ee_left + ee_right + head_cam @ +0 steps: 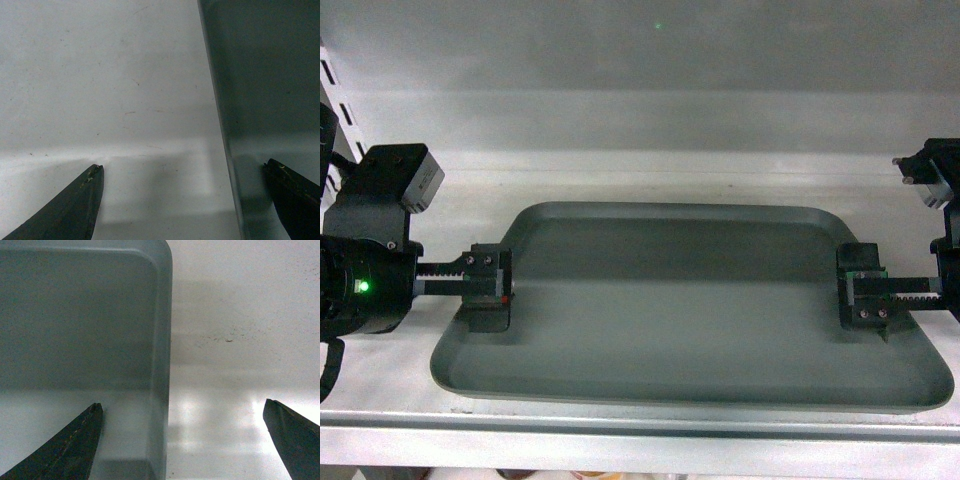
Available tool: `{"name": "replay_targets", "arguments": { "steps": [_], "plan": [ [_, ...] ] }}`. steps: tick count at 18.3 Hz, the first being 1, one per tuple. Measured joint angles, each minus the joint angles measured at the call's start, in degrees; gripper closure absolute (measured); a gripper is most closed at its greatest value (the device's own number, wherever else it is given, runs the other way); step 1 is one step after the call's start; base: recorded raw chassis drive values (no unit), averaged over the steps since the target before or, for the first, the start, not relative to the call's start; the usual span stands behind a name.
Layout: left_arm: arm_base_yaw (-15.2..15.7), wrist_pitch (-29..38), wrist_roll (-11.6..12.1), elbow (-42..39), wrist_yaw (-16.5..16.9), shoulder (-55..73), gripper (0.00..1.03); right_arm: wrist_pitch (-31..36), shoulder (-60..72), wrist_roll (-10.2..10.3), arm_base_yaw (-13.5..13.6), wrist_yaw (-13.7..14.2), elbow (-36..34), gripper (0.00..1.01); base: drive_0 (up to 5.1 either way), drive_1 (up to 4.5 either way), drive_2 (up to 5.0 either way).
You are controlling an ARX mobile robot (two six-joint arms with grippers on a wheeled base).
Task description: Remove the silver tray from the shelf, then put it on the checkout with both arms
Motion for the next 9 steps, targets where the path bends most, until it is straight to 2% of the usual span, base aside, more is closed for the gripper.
{"name": "replay_targets", "arguments": {
  "steps": [5,6,7,9],
  "plan": [
    [-0.3,0.6,0.3,0.0,-0.5,0.5,0.05,0.2,0.3,0.1,0.0,0.1,0.0,0.03,0.0,0.00,0.0],
    [-0.9,1.2,1.2,0.0,-0.8,0.6,0.24,0.5,0.3,0.1,0.2,0.0,0.0,0.18,0.0,0.00,0.0],
    [-1.5,1.7,2.2,0.1,-0.8,0.6,0.49,0.9,0.3,0.0,1.2,0.7,-0.2,0.44,0.0,0.00,0.0],
    [-1.8,1.8,3.2,0.1,-1.1,0.6,0.65,1.1,0.3,0.0,1.5,1.1,-0.3,0.60,0.0,0.00,0.0]
  ]
}}
